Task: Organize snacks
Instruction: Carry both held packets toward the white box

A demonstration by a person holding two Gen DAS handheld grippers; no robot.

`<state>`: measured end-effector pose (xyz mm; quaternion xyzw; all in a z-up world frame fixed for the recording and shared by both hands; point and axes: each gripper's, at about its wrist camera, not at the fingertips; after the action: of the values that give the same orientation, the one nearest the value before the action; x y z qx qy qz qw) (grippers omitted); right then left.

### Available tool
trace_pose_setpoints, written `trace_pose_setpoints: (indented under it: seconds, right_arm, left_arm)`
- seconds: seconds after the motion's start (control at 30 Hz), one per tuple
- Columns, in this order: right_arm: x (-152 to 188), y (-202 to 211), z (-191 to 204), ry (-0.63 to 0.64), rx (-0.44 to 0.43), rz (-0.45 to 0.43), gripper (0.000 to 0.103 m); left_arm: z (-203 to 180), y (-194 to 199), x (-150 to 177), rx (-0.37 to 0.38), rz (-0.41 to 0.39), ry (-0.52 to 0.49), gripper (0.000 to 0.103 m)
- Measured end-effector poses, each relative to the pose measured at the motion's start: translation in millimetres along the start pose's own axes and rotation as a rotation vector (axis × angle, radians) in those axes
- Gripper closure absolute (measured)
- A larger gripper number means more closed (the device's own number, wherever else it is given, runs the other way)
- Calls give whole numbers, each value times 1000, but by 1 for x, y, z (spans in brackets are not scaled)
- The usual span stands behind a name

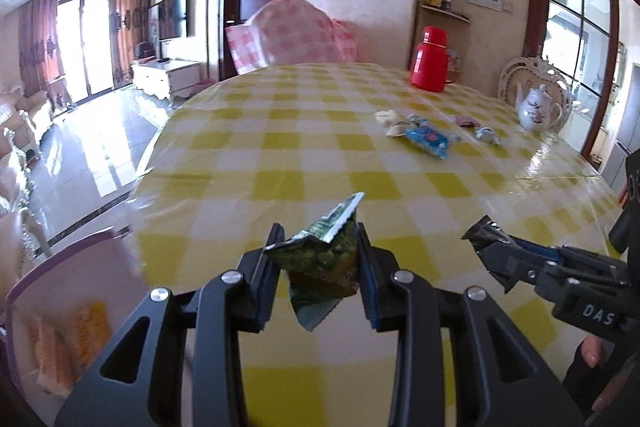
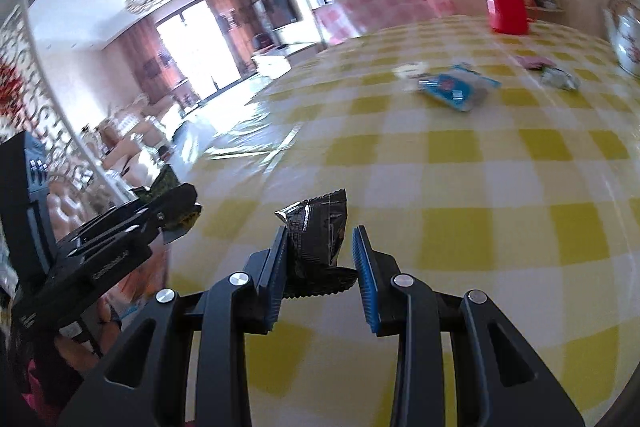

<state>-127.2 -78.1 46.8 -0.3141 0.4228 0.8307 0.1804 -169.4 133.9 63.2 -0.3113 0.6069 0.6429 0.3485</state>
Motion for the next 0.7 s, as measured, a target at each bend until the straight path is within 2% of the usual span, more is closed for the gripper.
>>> trace_pose_setpoints:
  seconds: [0.27, 0.43, 0.7]
  right_arm:
    - [27, -11, 73, 138, -65, 60, 71]
    - [47, -24, 119, 237, -98, 114, 71]
    - [86, -42, 179, 388, -164, 207, 71]
  left_arm:
    - [52, 22, 28, -54, 41, 16, 68]
    - [78, 27, 34, -92, 78, -22, 68]
    - [132, 31, 46, -146, 162, -26, 68]
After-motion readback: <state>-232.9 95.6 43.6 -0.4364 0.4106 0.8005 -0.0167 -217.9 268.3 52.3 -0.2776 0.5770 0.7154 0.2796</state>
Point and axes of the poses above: each gripper's, at about its wrist camera, not at the fingertips, and y roughly against the way its jaws point, z to its left, x to its underside, and after that the axes turned 9 degrees about -y, right-handed
